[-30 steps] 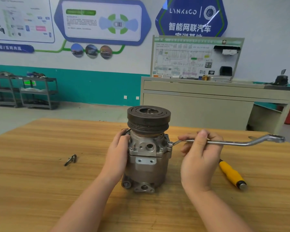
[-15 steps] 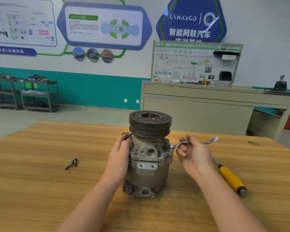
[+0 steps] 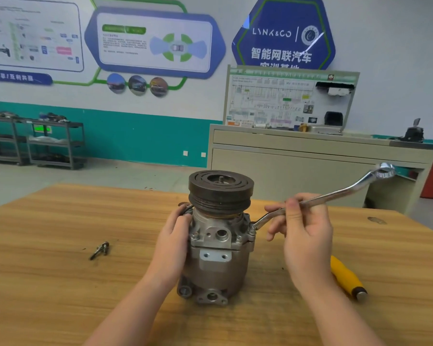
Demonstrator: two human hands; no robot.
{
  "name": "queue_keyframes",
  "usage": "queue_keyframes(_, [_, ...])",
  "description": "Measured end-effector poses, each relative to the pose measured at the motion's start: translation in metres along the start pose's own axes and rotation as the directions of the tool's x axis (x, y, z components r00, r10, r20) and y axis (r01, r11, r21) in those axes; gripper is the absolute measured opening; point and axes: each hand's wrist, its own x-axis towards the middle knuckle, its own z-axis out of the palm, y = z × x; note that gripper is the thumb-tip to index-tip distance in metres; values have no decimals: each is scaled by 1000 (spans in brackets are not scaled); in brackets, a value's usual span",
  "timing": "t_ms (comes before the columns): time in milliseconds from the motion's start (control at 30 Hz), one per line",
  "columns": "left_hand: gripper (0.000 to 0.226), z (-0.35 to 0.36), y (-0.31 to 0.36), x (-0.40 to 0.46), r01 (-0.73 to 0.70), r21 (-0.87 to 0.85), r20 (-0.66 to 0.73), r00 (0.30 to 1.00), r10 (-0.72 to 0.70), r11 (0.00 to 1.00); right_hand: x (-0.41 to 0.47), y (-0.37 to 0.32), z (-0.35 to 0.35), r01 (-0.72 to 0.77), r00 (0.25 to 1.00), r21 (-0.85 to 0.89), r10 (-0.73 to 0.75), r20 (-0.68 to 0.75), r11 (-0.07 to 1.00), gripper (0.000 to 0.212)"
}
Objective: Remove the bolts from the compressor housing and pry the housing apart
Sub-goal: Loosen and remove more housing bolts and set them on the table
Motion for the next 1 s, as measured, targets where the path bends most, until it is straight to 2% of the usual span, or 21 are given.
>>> queue_keyframes(100, [26,-1,0,1,-11,6,-3,1000,11,1000,-6,0,1,202,979,-99,-197,53,974,12])
queue_keyframes(133, [27,-1,-1,1,-9,1,-4,1000,9,1000,-7,2,0,282,958,-146,-270,99,948,15])
queue_keyframes(233, [26,-1,-2,1,-6,1,9,1000,6,1000,-13,4,4,554,830,-293,-490,266,779,22])
queue_keyframes(333, [26,-2,-1,0,-20,44,36,999,19,999,-20,6,9,634,773,-368,-548,319,680,11])
queue_keyframes(400, [29,-1,0,1,-52,54,23,998,51,997,-23,9,10,639,769,-407,-554,319,653,5])
queue_keyframes(533, [25,2,1,7,76,-30,-28,997,-77,997,-28,14,13,655,754,-417,-581,306,630,13])
queue_keyframes(700, [26,-1,-5,6,-25,77,-7,1000,25,997,-30,19,22,690,724,-370,-595,349,623,18])
queue_keyframes(833, [27,-1,0,4,7,38,2,1000,-7,999,-29,21,16,671,741,-401,-595,313,624,18])
queue_keyframes(900, [29,-1,2,1,0,54,3,1000,0,999,-29,18,13,594,805,-315,-552,220,740,18])
queue_keyframes(967, [28,-1,3,-2,15,42,-4,1000,-15,999,-28,11,15,388,922,-99,-386,39,916,22])
queue_keyframes(1000, [28,-1,3,-1,20,39,-7,1000,-20,999,-27,9,16,280,959,3,-279,-49,960,20])
